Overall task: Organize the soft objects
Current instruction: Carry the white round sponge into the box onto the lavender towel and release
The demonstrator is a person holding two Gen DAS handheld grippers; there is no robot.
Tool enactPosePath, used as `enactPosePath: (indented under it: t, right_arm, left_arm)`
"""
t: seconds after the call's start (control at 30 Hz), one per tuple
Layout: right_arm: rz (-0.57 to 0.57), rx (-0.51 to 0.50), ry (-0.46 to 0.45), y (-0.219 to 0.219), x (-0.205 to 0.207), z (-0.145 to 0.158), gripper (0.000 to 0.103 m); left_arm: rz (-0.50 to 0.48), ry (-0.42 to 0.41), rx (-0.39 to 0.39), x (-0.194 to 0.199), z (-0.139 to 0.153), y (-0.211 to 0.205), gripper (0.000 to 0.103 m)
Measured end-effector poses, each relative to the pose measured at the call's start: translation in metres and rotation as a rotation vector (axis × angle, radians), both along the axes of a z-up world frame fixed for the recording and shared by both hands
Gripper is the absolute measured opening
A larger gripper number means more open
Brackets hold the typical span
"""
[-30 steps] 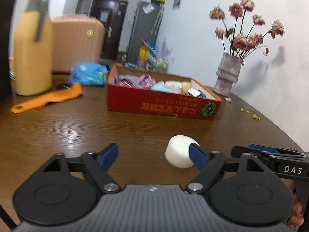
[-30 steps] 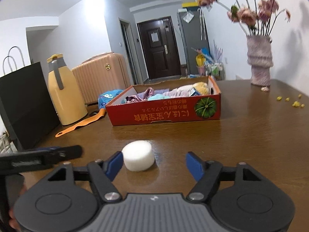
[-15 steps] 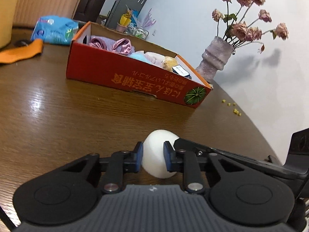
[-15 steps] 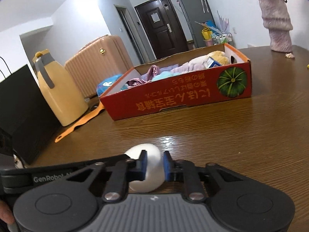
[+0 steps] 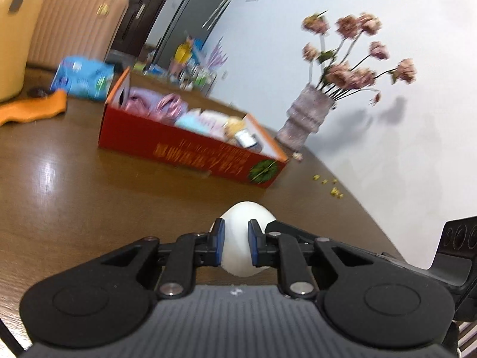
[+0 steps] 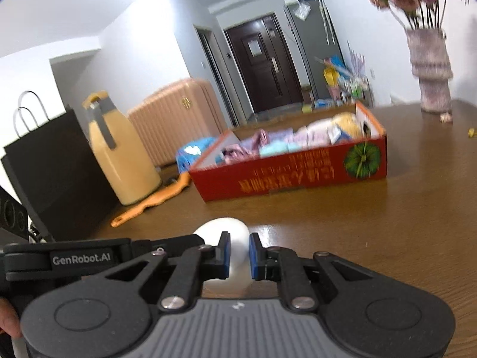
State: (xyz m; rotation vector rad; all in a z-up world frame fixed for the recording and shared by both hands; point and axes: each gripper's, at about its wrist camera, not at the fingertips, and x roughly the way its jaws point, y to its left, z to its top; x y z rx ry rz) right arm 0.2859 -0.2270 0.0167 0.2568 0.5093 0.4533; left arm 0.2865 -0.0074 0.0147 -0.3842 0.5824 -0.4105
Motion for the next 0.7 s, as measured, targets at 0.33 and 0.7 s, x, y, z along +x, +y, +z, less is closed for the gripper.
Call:
enactPosePath:
  t: [0.33,0.7]
  right_arm:
    - [-0.004,-0.024,-0.172,0.001,0.020,0.079,0.012]
    - [-0.016,0.008,-0.089,0.029,0.230,0.137,0.012]
  left_arm:
    - [-0.022,-0.190,0.059,0.018,0.070,-0.009,0.017]
    - [0.001,-0.109,-0.021,0.224,0.127,0.031,0.017]
